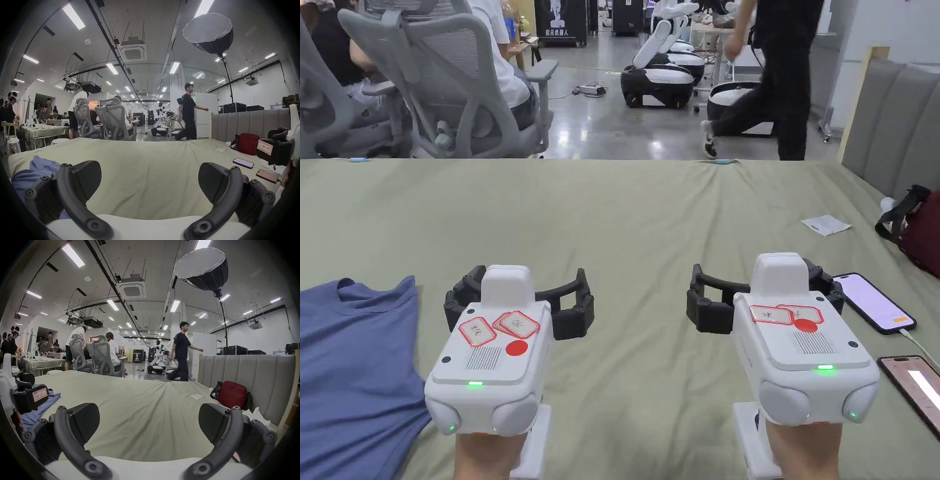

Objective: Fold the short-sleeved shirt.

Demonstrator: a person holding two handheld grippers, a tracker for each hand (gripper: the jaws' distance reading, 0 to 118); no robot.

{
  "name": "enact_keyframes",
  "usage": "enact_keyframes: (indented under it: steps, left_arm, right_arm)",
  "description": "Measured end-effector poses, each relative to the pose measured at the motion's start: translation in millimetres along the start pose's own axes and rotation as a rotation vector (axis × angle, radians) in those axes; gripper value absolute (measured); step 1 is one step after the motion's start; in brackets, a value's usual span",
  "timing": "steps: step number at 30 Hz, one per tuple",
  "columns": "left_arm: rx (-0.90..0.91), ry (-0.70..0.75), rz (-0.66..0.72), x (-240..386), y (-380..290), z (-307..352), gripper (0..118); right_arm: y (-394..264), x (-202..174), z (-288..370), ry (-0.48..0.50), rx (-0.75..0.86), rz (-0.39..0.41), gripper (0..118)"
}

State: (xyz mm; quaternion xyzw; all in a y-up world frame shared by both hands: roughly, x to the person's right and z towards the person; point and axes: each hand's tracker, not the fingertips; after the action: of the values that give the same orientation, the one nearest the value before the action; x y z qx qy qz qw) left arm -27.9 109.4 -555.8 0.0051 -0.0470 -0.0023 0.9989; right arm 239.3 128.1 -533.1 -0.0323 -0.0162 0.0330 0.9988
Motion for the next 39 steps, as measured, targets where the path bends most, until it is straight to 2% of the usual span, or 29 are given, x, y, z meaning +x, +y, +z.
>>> enact_keyframes:
  steps: [39]
  left_arm:
    - [-0.014,-0.021,-0.001,0.7,1.2,1.0,118]
  right_arm:
    - [0.6,-0.8,1.9,0.001,-0.007,0.022,118]
